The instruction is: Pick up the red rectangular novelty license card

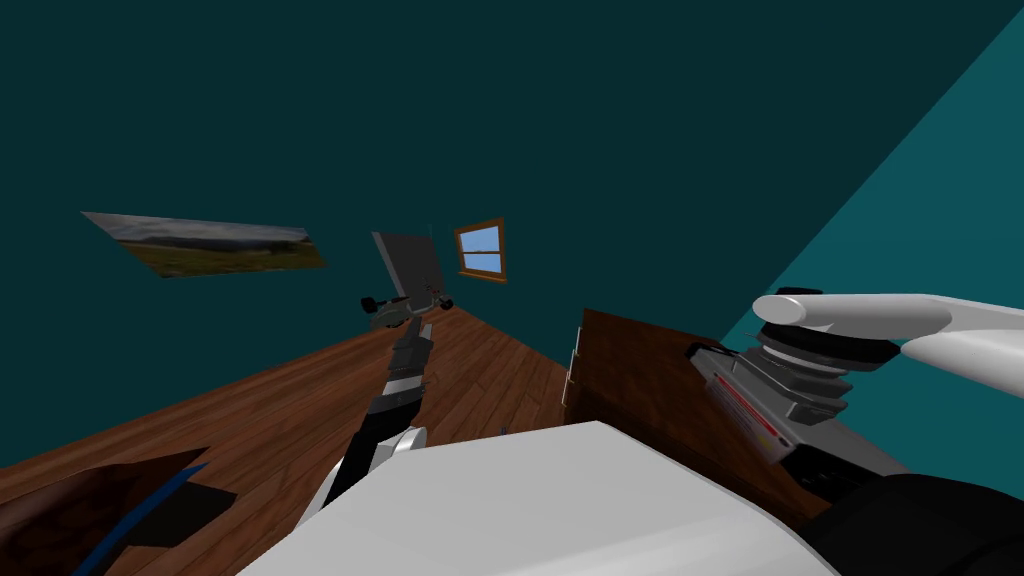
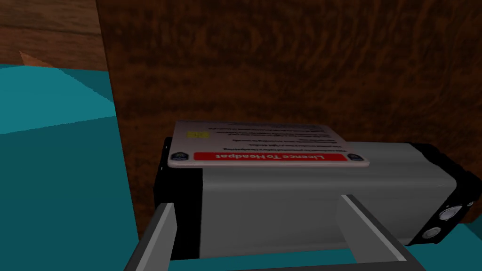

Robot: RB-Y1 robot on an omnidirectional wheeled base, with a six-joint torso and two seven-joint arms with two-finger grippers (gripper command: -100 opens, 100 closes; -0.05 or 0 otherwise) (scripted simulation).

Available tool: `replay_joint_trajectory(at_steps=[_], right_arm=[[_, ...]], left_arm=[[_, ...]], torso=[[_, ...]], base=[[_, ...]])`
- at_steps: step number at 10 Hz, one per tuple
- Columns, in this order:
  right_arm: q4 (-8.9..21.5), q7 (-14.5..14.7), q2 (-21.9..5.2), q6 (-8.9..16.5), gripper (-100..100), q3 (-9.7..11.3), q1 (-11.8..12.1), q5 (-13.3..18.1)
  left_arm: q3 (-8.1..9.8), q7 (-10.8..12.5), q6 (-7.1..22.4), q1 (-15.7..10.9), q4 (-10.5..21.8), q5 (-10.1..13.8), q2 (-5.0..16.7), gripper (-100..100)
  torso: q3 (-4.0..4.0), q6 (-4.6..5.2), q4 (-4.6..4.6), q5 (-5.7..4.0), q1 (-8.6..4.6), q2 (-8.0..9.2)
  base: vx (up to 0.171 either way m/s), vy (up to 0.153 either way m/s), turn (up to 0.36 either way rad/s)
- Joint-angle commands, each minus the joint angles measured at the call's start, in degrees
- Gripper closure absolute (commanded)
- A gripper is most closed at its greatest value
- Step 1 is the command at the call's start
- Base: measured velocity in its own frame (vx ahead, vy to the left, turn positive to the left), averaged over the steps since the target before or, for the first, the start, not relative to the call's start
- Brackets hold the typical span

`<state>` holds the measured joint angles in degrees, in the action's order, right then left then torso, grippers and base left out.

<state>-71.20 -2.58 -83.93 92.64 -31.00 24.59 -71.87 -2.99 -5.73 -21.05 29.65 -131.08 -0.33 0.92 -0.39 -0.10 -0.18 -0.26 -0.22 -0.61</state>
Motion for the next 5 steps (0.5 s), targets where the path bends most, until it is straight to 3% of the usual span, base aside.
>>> replay_joint_trajectory(at_steps=[1,2,5], right_arm=[[2.64,-2.86,-0.64,-0.29,-100,-0.36,0.12,-0.07],[2.64,-4.62,-0.64,-0.29,-100,-0.36,0.12,-0.07],[7.22,-9.84,-1.55,-0.8,-100,-0.79,-0.06,-0.13]], left_arm=[[0.0,0.0,0.0,0.0,0.0,0.0,0.0,0],[0.0,0.0,0.0,0.0,0.0,0.0,0.0,0],[0.0,0.0,0.0,0.0,0.0,0.0,0.0,0]], torso=[[0.0,0.0,0.0,0.0,0.0,0.0],[-0.01,0.01,0.0,0.01,0.06,-0.02],[0.0,0.0,0.0,0.01,0.01,0.0]], base=[[0.059,0.055,-0.049],[0.058,0.046,-0.027],[0.055,0.04,-0.028]])
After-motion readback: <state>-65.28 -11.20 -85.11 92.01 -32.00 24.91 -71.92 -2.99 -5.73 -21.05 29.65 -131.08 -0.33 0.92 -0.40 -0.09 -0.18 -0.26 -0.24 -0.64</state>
